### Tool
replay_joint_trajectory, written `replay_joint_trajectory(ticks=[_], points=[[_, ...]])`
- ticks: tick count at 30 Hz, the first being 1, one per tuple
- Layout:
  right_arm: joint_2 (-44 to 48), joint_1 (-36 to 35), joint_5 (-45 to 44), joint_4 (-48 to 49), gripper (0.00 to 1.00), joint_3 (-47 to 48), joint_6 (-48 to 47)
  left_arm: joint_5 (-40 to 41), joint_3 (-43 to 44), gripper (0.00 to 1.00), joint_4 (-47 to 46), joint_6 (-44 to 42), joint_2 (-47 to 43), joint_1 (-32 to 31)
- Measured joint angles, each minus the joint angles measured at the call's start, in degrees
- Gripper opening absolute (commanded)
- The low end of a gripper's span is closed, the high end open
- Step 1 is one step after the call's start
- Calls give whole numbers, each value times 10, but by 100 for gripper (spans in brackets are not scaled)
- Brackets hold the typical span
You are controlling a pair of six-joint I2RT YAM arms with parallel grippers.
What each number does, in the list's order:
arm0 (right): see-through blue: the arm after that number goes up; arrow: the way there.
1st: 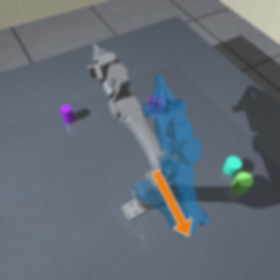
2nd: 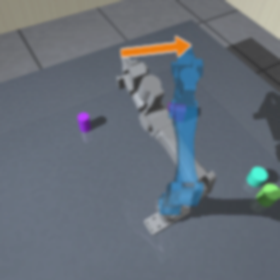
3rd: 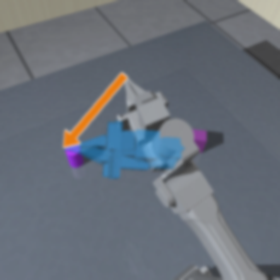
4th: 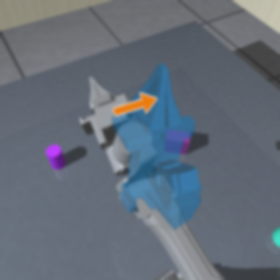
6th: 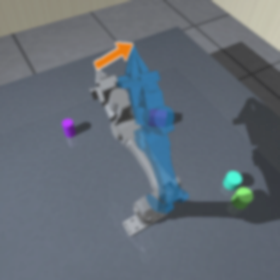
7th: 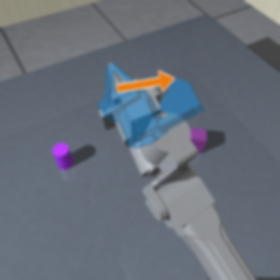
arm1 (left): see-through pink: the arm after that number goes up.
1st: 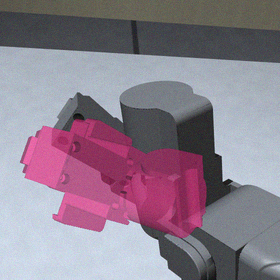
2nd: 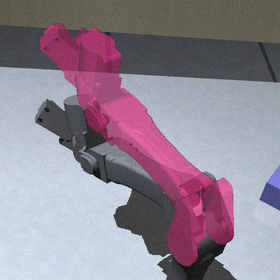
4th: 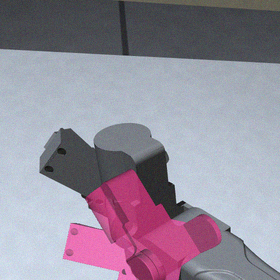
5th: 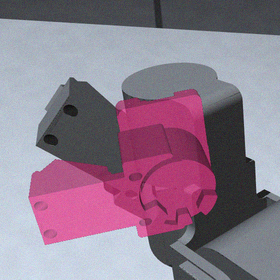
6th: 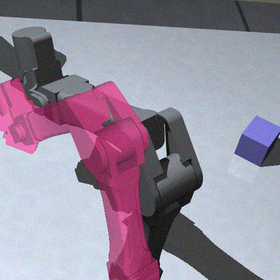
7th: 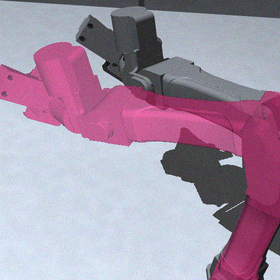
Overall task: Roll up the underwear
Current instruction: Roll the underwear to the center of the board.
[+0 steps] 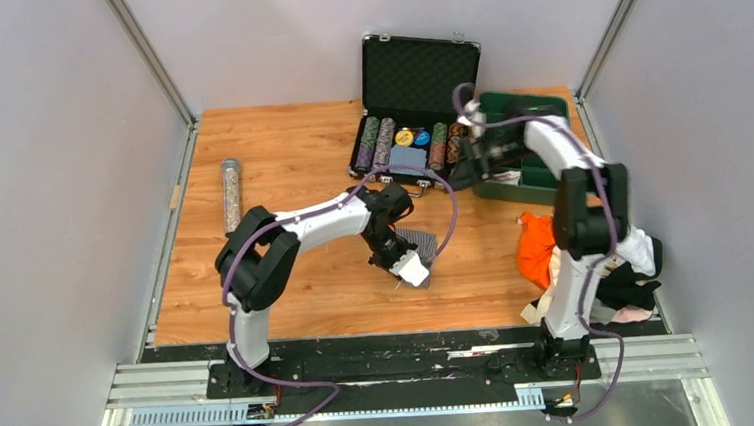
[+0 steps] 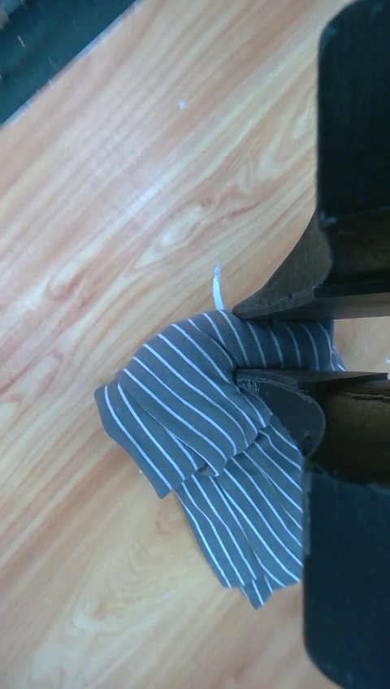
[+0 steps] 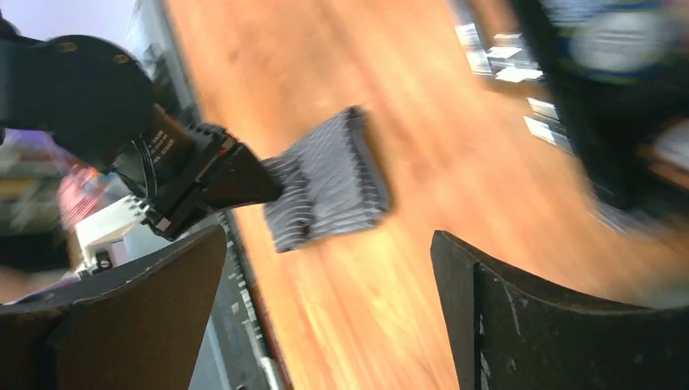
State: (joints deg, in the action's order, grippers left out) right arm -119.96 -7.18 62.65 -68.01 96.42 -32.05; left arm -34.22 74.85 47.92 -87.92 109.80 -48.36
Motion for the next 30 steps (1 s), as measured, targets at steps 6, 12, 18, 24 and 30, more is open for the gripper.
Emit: replay_joint_trajectory(ticks=[6, 12, 18, 24, 30], points=[[330, 134, -130, 289, 100, -255, 94, -97, 131, 10, 160, 17, 101, 29], [730, 57, -181, 457, 86, -591, 17, -179, 197, 11, 269, 58, 173, 52], [818, -104, -208, 447, 83, -727, -82, -247, 215, 10, 321, 108, 218, 73], [711, -274, -242, 532, 83, -757, -146, -308, 217, 10, 331, 162, 247, 96], [566, -315, -247, 663, 80, -758, -177, -341, 193, 10, 303, 216, 247, 99]])
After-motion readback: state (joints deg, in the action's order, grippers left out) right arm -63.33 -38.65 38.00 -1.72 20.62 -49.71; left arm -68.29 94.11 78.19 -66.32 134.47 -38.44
